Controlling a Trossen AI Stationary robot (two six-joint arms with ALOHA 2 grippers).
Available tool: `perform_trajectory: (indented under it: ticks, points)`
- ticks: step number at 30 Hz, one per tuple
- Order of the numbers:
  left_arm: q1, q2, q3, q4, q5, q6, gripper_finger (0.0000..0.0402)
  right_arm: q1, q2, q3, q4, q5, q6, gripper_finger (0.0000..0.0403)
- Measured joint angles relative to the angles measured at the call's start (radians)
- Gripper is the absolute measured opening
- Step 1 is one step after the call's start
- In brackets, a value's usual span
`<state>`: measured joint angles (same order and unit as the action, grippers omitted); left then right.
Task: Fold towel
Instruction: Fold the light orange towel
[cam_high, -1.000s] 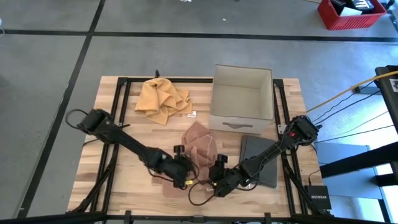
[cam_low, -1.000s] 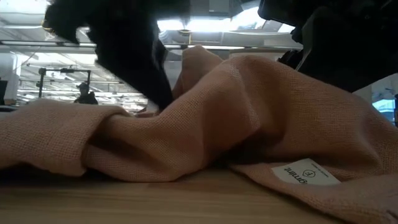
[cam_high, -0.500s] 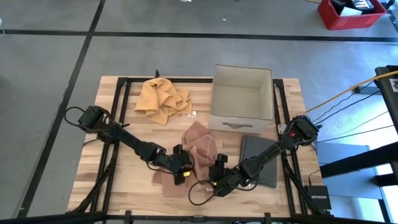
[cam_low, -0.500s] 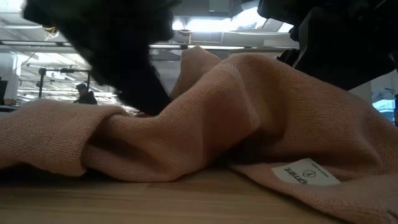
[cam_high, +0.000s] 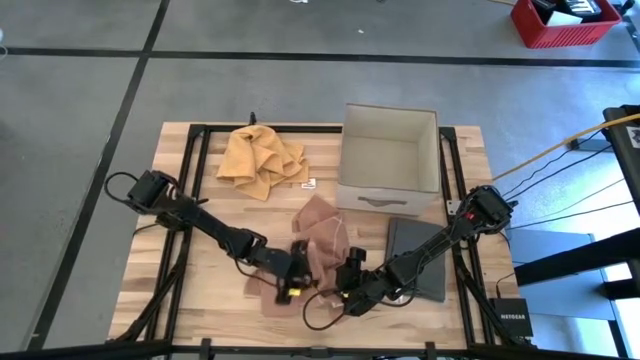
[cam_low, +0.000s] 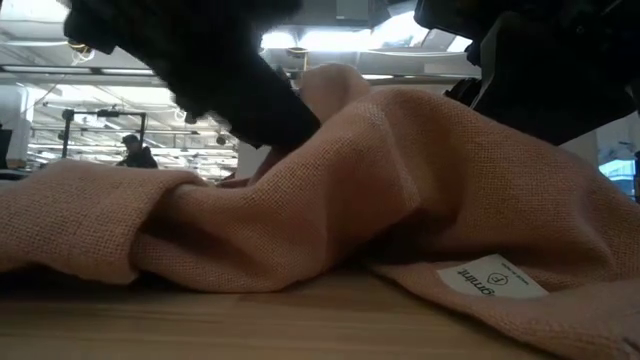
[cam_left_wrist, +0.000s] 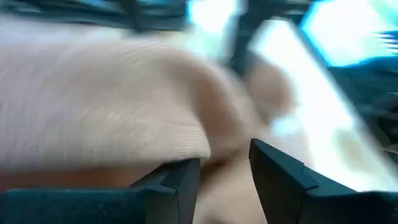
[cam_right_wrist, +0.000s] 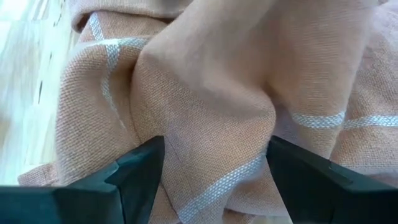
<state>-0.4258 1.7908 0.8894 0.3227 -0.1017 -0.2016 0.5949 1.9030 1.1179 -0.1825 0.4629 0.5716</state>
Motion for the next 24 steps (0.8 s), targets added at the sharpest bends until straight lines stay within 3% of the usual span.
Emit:
perform_trajectory:
  ticks: [5, 11, 15, 20, 24]
  points:
    - [-0.014, 0.000, 0.000, 0.127, 0.124, -0.027, 0.0131, 0.000, 0.000, 0.000, 0.000, 0.000, 0.000, 0.0282]
    - [-0.003, 0.000, 0.000, 0.080, 0.040, -0.052, 0.0131, 0.000, 0.000, 0.000, -0.001, 0.000, 0.000, 0.0282]
    - [-0.002, 0.000, 0.000, -0.048, 0.032, -0.099, 0.0131, 0.000, 0.000, 0.000, -0.001, 0.000, 0.000, 0.0282]
    - [-0.003, 0.019, 0.000, -0.044, 0.014, -0.106, 0.0130, 0.000, 0.000, 0.000, -0.001, 0.000, 0.000, 0.0282]
    - [-0.005, 0.021, 0.001, -0.037, 0.013, -0.109, 0.0099, 0.000, 0.000, 0.000, 0.000, 0.000, 0.000, 0.0282]
